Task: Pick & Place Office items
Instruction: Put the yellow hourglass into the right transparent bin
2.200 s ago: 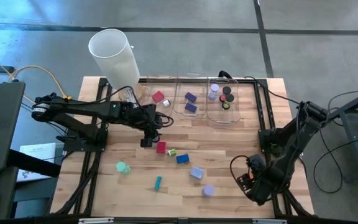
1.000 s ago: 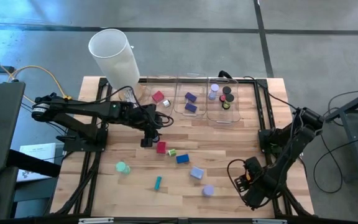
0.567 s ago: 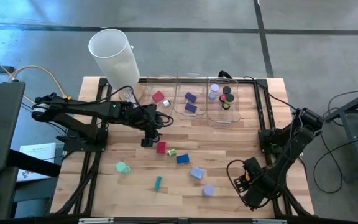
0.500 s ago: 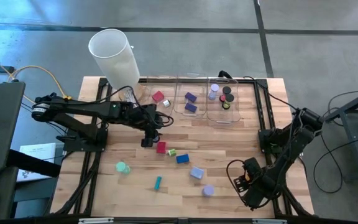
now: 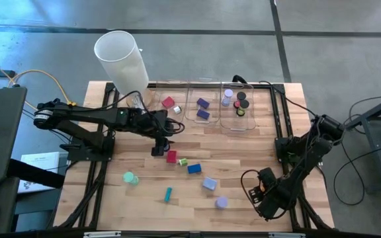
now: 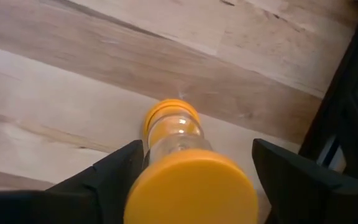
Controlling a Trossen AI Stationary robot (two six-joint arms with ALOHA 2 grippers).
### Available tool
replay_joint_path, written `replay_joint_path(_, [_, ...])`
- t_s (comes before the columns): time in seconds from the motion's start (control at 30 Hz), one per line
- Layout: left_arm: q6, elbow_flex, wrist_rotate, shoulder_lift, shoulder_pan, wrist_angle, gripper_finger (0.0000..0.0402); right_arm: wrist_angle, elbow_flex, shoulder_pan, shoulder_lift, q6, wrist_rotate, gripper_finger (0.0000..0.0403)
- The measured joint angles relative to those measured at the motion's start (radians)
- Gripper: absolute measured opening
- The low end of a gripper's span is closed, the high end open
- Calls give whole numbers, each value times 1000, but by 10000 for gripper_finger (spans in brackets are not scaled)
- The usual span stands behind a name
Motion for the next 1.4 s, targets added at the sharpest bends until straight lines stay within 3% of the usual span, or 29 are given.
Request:
replay_joint_path(0.17, [0, 0, 0, 0, 0, 8, 197, 7, 0, 0, 0, -2, 0, 251])
replay_joint_path(0.37, [-1, 0, 0, 0, 0, 8, 197, 6, 0, -2, 0, -3, 3, 173])
replay_joint_path(0.7, [-2, 0, 0, 0, 0, 8, 197, 6, 4, -8, -12, -38, 1, 172])
replay_joint_path(0.83, [-4, 0, 0, 0, 0, 8, 197, 0, 24, -52, -40, -122, 26, 172])
replay_joint_path(1.07, [-4, 0, 19, 0, 0, 6, 197, -174, 151, -176, -77, -353, 105, 172])
replay_joint_path(1.4, [3, 0, 73, 0, 0, -10, 197, -438, 358, -455, -150, -716, 257, 172])
